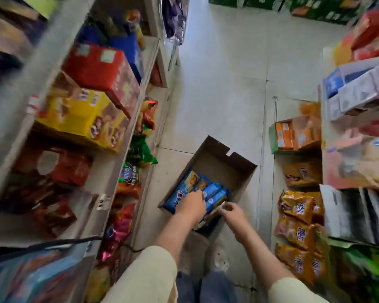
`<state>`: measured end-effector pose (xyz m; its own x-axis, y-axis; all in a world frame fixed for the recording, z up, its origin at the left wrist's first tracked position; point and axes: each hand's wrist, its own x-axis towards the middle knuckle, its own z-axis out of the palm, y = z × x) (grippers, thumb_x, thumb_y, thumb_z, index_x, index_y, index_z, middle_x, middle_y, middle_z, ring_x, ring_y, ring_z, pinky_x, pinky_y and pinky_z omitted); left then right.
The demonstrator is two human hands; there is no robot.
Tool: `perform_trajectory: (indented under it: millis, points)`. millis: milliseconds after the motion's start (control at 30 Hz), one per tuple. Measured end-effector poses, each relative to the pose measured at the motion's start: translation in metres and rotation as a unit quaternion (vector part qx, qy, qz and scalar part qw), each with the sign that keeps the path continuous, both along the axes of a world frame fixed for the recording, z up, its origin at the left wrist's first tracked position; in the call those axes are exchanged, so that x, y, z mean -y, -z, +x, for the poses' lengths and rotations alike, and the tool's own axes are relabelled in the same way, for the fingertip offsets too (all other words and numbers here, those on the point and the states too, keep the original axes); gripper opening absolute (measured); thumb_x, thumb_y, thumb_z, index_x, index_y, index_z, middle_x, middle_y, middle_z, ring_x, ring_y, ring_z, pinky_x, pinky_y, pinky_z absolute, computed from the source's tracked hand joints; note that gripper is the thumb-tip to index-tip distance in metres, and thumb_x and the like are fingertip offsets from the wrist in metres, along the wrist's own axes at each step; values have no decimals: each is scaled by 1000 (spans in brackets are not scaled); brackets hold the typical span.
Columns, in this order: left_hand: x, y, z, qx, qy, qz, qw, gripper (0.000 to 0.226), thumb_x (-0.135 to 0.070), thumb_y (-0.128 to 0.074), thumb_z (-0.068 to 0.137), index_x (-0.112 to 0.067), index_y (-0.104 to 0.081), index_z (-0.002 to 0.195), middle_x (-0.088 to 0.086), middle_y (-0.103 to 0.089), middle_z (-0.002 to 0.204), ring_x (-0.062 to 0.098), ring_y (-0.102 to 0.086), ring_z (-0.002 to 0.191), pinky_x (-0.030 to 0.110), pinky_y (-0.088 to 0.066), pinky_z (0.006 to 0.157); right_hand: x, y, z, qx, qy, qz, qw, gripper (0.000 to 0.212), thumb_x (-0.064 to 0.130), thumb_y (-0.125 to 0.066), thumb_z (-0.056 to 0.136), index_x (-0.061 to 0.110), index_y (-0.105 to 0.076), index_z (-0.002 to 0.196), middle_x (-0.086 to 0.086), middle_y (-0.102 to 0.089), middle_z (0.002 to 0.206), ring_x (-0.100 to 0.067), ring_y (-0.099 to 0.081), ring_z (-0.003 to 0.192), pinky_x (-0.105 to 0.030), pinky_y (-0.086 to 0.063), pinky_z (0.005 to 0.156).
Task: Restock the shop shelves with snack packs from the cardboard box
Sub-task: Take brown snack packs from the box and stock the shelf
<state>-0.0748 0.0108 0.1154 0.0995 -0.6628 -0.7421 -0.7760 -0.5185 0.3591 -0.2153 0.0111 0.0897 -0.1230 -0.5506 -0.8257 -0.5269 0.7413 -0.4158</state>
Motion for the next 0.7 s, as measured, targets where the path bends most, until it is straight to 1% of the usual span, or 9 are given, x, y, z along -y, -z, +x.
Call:
perform_trajectory:
  millis: [33,100,200,233,333,400,533,600,700]
  points:
    - [3,24,-4,0,1,6,1000,29,-19,-38,98,-8,-53,120,16,-58,125,34,-54,116,39,-45,94,1,25,3,15,36,21,999,18,-4,-51,88,-2,-55,105,-11,-58,82,-12,-49,61,-10,-39,45]
    - [5,72,-13,-6,7,18,1000,31,-21,-38,98,-7,-53,121,17,-57,126,35,-53,118,40,-43,95,-1,78,10,46,79,59,994,27,-3,-49,83,-9,-53,109,-10,-58,73,-15,-52,58,-17,-43,45]
    - [1,138,-23,-6,32,34,999,31,-21,-41,97,-7,-53,122,18,-55,130,34,-50,122,40,-40,101,-8,187,8,77,120,70,987,78,10,-52,60,0,-40,136,-13,-68,86,-26,-66,69,-31,-55,56]
    - [0,157,-25,-7,40,36,999,31,-20,-41,97,-6,-54,122,19,-55,130,33,-50,123,40,-39,102,-12,223,8,77,137,78,985,86,13,-52,56,7,-37,140,-14,-69,93,-28,-68,75,-33,-57,58]
    - [-4,204,-31,-5,57,51,997,27,-15,-41,97,-6,-52,120,19,-56,127,34,-51,120,42,-42,99,-18,309,2,17,181,80,980,81,20,-50,51,11,-46,131,-15,-68,104,-30,-69,82,-35,-58,62]
    - [-6,223,-34,-4,66,64,996,28,-13,-41,96,-6,-51,122,17,-55,128,34,-52,120,42,-41,98,-16,326,0,-18,211,91,973,76,21,-50,52,2,-49,126,-20,-64,114,-33,-66,97,-45,-57,80]
    - [-9,263,-43,-10,77,82,994,31,-15,-41,96,-8,-49,124,16,-53,130,34,-52,121,43,-42,100,0,280,22,-43,258,142,955,72,7,-68,73,-2,-31,134,-22,-50,131,-35,-55,117,-40,-49,95]
    - [-13,273,-46,-16,83,86,993,30,-15,-38,96,-8,-49,124,16,-53,130,33,-51,121,42,-42,101,4,287,23,-64,245,163,954,64,6,-61,87,-3,-25,139,-21,-43,138,-35,-48,125,-38,-42,96]
    - [-19,278,-46,-22,79,93,992,33,-17,-34,98,-8,-50,125,14,-52,134,31,-50,123,41,-40,103,5,309,25,-151,244,146,947,44,5,-45,96,-6,-32,137,-19,-43,140,-37,-45,128,-40,-40,101]
